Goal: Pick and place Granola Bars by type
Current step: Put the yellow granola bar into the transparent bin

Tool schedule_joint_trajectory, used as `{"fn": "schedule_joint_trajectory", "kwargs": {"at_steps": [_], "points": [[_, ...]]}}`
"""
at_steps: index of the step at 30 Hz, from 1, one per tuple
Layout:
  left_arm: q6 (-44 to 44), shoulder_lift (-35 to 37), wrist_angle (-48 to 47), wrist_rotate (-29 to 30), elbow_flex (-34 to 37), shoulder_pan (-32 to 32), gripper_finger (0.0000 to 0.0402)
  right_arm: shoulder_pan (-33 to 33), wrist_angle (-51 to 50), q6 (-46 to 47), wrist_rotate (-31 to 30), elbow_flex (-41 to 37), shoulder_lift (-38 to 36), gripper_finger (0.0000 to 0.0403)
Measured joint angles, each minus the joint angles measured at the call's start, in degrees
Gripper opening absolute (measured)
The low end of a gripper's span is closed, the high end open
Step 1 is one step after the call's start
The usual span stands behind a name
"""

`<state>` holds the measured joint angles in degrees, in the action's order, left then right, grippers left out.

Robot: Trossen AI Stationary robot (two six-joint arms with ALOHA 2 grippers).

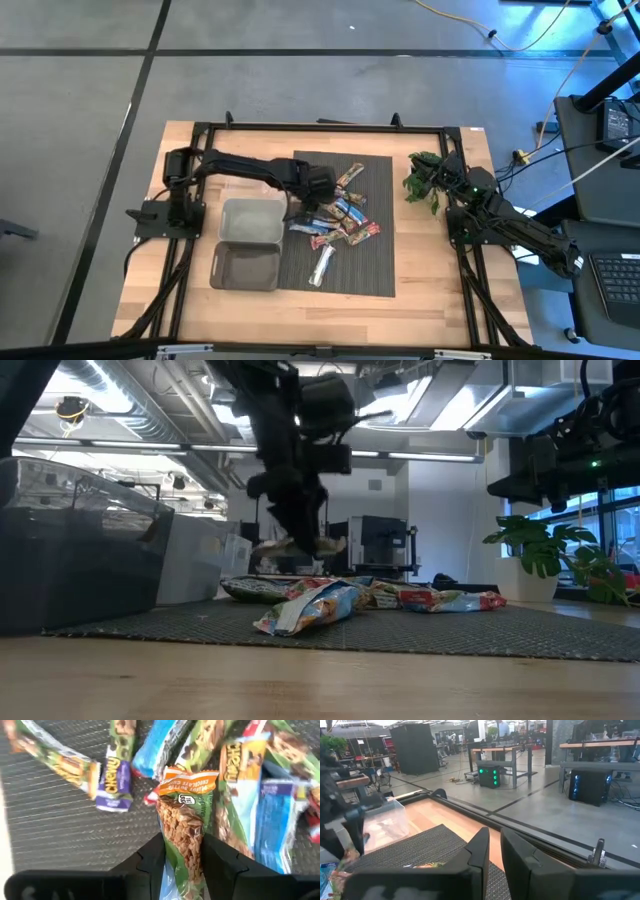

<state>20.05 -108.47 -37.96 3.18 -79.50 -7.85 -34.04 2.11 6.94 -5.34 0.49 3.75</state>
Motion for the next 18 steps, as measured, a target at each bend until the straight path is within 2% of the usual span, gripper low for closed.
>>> {"fn": "schedule_joint_trajectory", "kwargs": {"at_steps": [5, 9, 13, 18], "points": [[-0.6, 5.1, -7.2, 7.0, -2.7, -0.8, 0.0105, 0.0, -0.1, 0.0, 0.3, 0.0, 0.3, 0.0052], [-3.5, 12.1, -11.1, 5.2, -1.1, -2.8, 0.0105, 0.0, -0.2, 0.0, 0.5, 0.0, 0.8, 0.0052], [-5.7, 20.1, -8.7, 0.6, 5.5, -6.9, 0.0105, 0.0, -0.1, 0.1, 0.5, 0.0, 1.0, 0.0052], [-10.3, 27.2, -3.5, -0.2, 17.8, -12.2, 0.0105, 0.0, -0.1, 0.3, 0.5, 0.0, 1.4, 0.0052]]}}
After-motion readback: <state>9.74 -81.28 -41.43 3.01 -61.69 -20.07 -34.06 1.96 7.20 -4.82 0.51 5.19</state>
